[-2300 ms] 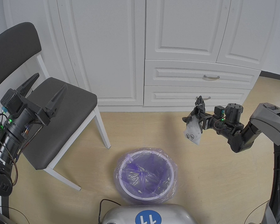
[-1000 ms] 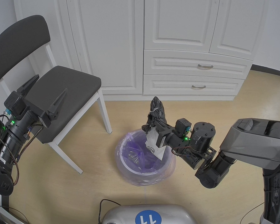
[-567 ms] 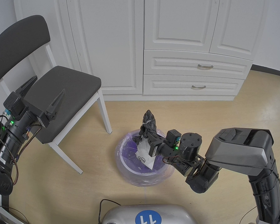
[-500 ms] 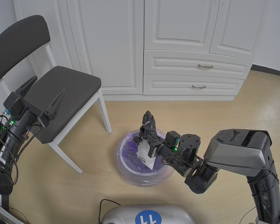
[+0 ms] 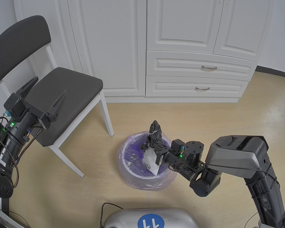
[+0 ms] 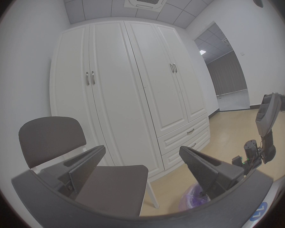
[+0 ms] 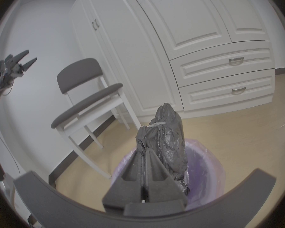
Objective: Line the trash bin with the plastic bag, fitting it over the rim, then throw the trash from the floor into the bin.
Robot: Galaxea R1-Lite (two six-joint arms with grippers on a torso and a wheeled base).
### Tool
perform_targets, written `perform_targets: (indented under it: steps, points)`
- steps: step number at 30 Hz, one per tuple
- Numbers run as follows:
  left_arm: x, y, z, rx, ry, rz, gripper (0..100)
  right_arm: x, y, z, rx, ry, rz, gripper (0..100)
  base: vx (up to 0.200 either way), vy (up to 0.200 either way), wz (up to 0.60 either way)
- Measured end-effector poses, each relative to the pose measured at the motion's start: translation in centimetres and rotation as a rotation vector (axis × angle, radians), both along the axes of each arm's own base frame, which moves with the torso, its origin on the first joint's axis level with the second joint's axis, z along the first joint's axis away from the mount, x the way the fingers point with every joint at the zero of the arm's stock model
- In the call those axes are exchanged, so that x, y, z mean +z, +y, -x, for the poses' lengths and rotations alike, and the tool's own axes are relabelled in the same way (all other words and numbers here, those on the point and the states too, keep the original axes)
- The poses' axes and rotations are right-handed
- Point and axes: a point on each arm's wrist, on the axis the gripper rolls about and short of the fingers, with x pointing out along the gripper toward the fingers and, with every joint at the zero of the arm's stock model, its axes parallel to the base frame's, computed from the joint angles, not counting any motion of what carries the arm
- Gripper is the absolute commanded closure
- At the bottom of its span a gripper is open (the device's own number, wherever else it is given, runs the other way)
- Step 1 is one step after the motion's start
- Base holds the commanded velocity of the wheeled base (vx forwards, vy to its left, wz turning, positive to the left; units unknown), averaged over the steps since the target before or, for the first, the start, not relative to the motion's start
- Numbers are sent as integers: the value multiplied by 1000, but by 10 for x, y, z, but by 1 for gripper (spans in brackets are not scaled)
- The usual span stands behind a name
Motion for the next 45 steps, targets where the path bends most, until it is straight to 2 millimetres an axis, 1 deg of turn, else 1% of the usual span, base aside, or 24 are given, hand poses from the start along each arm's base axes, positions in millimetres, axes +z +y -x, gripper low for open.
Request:
perform_targets:
  steps: [5, 11, 15, 20, 24, 27, 32, 35, 38, 40, 45]
  points:
    - [0, 0, 0, -1, -1, 0, 0, -12, -12, 7, 23, 37, 68, 100, 0, 0, 0]
    - [1, 0, 1, -2, -3, 0, 0, -18, -14, 18, 57, 74, 96, 100, 0, 0, 0]
    - [1, 0, 1, -1, -5, 1, 0, -14, -6, 14, 63, 53, 66, 100, 0, 0, 0]
    - [1, 0, 1, 0, -6, 0, 0, -6, 17, 7, 72, 8, -11, 100, 0, 0, 0]
    - [1, 0, 0, 0, -4, 0, 0, -8, 30, 4, 82, -15, -35, 100, 0, 0, 0]
    - [0, 0, 0, 0, -1, -1, 0, -15, 31, 8, 91, 1, -22, 100, 0, 0, 0]
    - [0, 0, 0, 0, 0, -1, 0, -31, 35, 25, 128, 42, 42, 100, 0, 0, 0]
    - [0, 0, 1, 0, -1, -1, 0, -36, 35, 30, 138, 55, 66, 100, 0, 0, 0]
    - [0, 0, 1, 0, 0, -1, 0, -36, 35, 31, 140, 57, 65, 100, 0, 0, 0]
    - [0, 0, 1, -1, 0, -1, 0, -35, 32, 27, 130, 53, 63, 100, 0, 0, 0]
    - [0, 0, 1, -1, 0, -1, 0, -28, 17, 10, 111, 31, 43, 100, 0, 0, 0]
